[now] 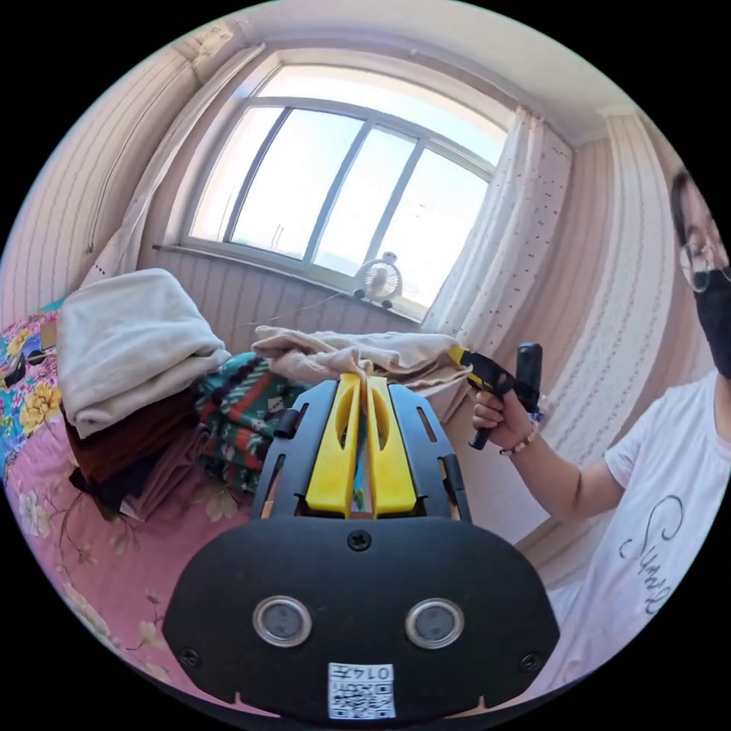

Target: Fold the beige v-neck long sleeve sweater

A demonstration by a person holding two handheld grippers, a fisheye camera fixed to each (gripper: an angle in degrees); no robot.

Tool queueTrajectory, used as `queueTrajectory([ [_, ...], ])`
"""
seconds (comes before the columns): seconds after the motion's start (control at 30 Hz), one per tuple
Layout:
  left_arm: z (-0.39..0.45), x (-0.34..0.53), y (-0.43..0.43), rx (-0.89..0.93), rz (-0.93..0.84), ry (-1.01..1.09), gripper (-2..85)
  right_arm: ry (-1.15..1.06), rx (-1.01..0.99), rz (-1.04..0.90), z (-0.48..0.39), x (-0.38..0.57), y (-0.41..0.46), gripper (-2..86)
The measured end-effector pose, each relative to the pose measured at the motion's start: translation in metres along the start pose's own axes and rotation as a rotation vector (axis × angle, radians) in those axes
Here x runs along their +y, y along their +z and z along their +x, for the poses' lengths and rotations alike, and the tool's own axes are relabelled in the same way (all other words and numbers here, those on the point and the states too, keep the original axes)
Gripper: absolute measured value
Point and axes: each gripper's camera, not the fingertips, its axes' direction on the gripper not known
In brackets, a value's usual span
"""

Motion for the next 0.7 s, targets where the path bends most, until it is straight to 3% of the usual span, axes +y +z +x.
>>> queueTrajectory([
  [0.1,0.038,0.029,-0.057,0.077,0.094,-0.056,-1.0,0.019,-0.157,0.015,-0.022,0.000,-0.033,2.0],
  [0.23,0.089,0.065,-0.150,0.015,0.188,-0.076,-1.0,-0.015,-0.361,-0.103,-0.060,0.002,-0.040,1.8],
  [0.33,0.107,0.084,-0.217,-0.145,0.246,-0.124,-1.0,0.021,-0.561,-0.225,-0.080,0.007,-0.002,1.7],
  [0.43,0.099,0.098,-0.285,-0.267,0.356,-0.264,-1.0,0.234,-0.799,-0.355,-0.099,0.015,0.069,1.7],
  [0.47,0.099,0.096,-0.314,-0.386,0.361,-0.239,-1.0,0.292,-0.872,-0.389,-0.115,0.014,0.100,1.7],
  [0.57,0.104,0.064,-0.393,-0.718,0.298,-0.175,-1.0,0.076,-0.822,-0.413,-0.192,-0.019,0.162,1.7],
  [0.7,0.132,0.007,-0.485,-0.933,0.395,-0.075,-1.0,0.057,-0.948,-0.278,-0.272,-0.090,0.209,1.8],
])
